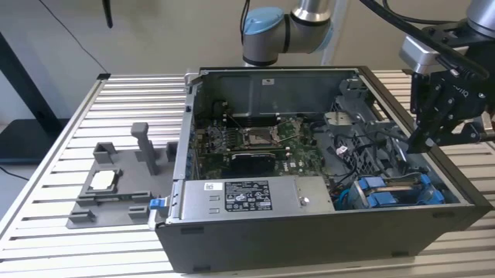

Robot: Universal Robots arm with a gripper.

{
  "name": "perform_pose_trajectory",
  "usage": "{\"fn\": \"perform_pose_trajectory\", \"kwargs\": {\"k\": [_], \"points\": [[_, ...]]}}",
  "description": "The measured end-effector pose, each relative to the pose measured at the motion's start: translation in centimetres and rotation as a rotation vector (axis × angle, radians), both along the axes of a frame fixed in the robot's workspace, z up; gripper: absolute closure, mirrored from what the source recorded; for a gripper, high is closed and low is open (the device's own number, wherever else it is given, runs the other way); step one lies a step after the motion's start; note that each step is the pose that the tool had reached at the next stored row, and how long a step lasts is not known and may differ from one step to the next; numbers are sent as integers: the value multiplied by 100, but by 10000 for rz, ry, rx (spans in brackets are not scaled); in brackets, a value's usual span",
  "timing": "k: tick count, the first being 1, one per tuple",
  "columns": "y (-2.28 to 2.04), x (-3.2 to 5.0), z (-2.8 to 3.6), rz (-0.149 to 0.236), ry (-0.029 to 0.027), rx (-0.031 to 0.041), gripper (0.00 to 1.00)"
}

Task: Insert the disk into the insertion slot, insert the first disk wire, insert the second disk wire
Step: 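Insert the first disk wire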

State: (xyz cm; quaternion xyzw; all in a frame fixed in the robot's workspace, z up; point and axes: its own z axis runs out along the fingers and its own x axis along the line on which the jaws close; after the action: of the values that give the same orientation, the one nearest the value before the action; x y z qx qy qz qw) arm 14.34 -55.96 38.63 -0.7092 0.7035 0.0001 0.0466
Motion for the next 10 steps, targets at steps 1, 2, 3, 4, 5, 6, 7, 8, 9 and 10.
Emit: {"fn": "perform_pose_trajectory", "kwargs": {"k": [1, 2, 3, 4, 5, 6, 7, 8, 9, 10], "points": [[1, 0, -4, 0, 0, 2, 81], [0, 0, -8, 0, 0, -3, 81], [0, 0, -12, 0, 0, -9, 81], [0, 0, -19, 0, 0, -15, 81], [0, 0, -28, 0, 0, -23, 81], [0, 0, -36, 0, 0, -28, 81], [0, 0, -47, 0, 0, -30, 81], [0, 0, -56, 0, 0, -33, 81], [0, 0, -65, 0, 0, -37, 81], [0, 0, -74, 0, 0, -41, 81]]}}
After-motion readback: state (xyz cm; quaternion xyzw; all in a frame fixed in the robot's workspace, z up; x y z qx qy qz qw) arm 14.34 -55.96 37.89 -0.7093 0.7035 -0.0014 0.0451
